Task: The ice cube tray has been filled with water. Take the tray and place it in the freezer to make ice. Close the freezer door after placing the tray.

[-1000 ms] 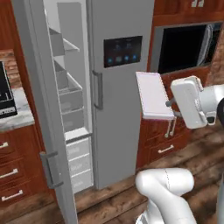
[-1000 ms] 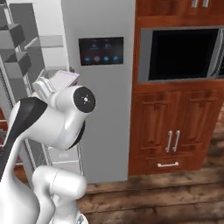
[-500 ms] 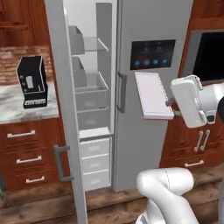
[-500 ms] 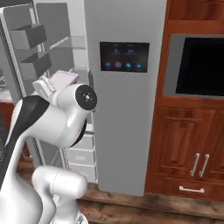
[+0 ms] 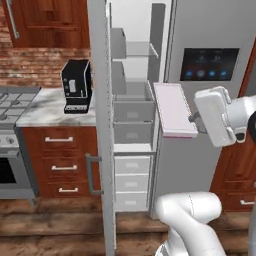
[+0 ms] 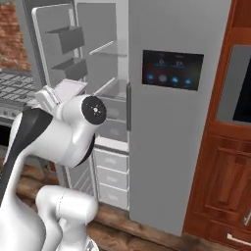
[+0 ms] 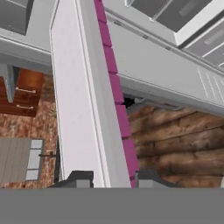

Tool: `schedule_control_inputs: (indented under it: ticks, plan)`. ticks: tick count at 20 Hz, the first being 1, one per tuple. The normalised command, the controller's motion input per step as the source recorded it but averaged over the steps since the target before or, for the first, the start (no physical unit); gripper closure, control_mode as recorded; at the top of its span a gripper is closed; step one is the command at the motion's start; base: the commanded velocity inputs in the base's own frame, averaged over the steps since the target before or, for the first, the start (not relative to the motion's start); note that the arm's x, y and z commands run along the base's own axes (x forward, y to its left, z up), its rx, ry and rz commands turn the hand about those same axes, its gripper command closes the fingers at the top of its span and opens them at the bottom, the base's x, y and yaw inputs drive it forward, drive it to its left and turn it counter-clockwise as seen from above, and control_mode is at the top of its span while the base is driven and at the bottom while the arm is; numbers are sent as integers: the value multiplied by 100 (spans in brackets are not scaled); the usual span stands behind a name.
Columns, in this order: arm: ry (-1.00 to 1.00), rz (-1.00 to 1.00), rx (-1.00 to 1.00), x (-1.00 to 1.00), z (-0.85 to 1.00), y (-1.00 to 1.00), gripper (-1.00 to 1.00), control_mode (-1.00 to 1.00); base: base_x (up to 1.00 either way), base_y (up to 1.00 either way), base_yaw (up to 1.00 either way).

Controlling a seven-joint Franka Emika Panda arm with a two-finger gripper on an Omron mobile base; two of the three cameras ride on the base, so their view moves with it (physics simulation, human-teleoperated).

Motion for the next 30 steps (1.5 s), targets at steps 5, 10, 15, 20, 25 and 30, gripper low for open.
schedule_control_inputs:
  ticks: [5, 10, 15, 20, 25, 30]
  plan:
    - [0, 0, 0, 0, 0, 0, 100, 100, 68, -45, 23]
    - [0, 0, 0, 0, 0, 0, 100, 100, 75, -9, 4]
    - [0, 0, 0, 0, 0, 0, 100, 100, 39, -10, 2]
    - [0, 0, 0, 0, 0, 0, 100, 100, 2, -3, 3]
    - [0, 0, 0, 0, 0, 0, 100, 100, 38, 0, 0]
    - [0, 0, 0, 0, 0, 0, 100, 100, 46, -7, 0]
